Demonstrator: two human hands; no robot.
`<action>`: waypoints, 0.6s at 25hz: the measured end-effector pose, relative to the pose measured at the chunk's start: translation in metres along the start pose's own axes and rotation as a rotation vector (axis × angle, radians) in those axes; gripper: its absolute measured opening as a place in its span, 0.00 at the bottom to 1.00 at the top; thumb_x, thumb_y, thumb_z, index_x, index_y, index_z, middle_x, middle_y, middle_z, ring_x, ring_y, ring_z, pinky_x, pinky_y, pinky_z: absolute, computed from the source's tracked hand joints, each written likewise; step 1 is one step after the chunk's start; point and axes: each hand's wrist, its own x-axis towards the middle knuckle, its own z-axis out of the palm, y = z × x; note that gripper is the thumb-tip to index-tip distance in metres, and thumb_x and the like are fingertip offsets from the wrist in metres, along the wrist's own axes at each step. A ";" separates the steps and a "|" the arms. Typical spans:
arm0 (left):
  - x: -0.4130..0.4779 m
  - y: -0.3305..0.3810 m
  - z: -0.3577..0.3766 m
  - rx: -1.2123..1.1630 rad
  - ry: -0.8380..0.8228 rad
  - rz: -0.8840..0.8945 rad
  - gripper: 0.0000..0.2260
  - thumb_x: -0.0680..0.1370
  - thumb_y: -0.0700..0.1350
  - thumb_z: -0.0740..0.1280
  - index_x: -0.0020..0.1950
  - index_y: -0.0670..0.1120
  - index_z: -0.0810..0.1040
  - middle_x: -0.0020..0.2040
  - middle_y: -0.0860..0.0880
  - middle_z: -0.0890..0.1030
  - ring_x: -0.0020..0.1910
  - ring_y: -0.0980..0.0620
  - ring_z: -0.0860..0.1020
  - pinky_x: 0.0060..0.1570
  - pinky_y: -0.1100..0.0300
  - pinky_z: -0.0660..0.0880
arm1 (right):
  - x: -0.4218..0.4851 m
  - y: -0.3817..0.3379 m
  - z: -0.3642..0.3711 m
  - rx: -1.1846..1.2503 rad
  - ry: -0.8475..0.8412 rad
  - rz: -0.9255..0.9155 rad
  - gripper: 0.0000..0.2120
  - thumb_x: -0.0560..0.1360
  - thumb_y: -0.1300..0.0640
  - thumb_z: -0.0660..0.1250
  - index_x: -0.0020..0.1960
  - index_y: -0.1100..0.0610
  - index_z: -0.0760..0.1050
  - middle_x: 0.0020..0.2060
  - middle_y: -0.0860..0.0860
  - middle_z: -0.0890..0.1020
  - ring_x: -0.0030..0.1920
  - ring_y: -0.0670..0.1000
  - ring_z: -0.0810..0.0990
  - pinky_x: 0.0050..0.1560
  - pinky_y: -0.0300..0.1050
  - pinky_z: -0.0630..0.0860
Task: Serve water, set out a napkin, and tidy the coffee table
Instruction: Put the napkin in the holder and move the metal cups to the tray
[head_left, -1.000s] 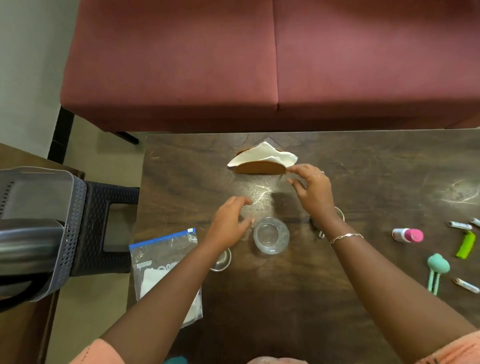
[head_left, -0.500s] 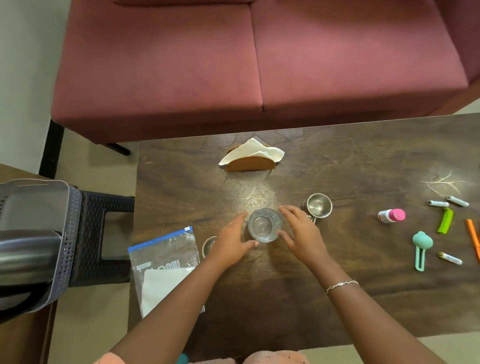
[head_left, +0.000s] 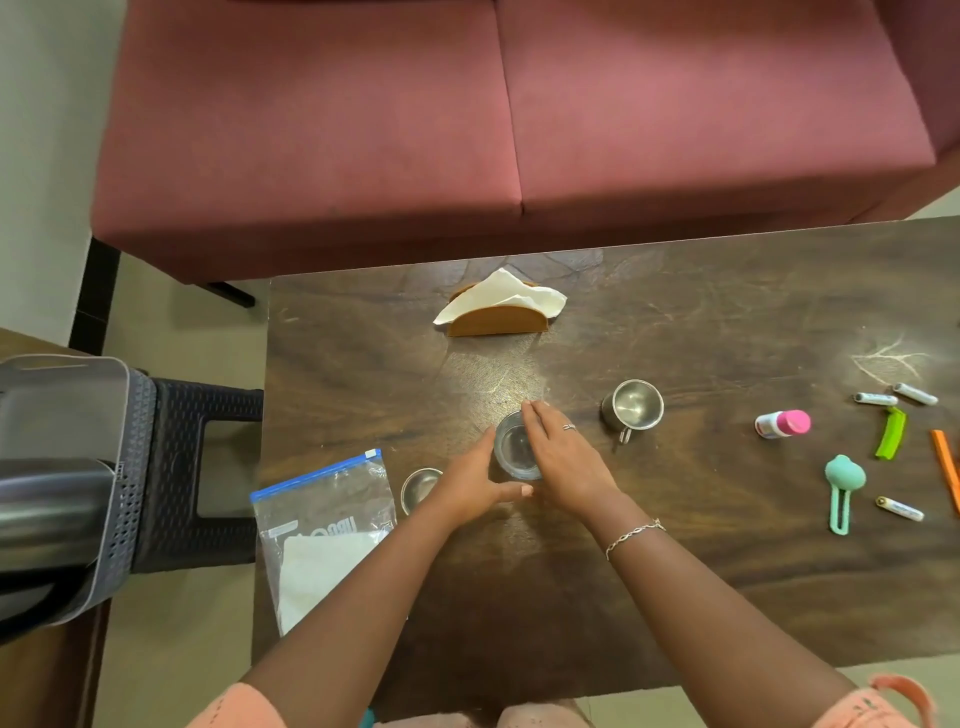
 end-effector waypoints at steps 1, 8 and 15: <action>0.001 0.000 0.000 -0.016 -0.007 -0.002 0.35 0.73 0.43 0.70 0.75 0.47 0.55 0.72 0.46 0.67 0.70 0.49 0.65 0.58 0.66 0.61 | 0.001 0.000 0.000 0.005 0.003 0.008 0.46 0.69 0.55 0.71 0.74 0.61 0.45 0.73 0.57 0.53 0.72 0.57 0.58 0.66 0.49 0.66; 0.009 -0.008 -0.001 -0.127 -0.021 -0.002 0.33 0.73 0.35 0.68 0.74 0.47 0.57 0.70 0.47 0.69 0.68 0.54 0.66 0.57 0.69 0.60 | 0.005 0.003 0.003 0.060 0.035 0.017 0.44 0.65 0.50 0.73 0.72 0.60 0.53 0.68 0.55 0.60 0.62 0.58 0.70 0.55 0.51 0.74; 0.017 -0.024 0.004 -0.240 0.021 0.016 0.32 0.72 0.34 0.69 0.73 0.48 0.62 0.61 0.58 0.70 0.66 0.56 0.69 0.62 0.64 0.64 | 0.006 0.008 0.001 0.109 0.072 -0.010 0.43 0.64 0.48 0.74 0.70 0.61 0.56 0.67 0.56 0.63 0.61 0.58 0.70 0.54 0.51 0.75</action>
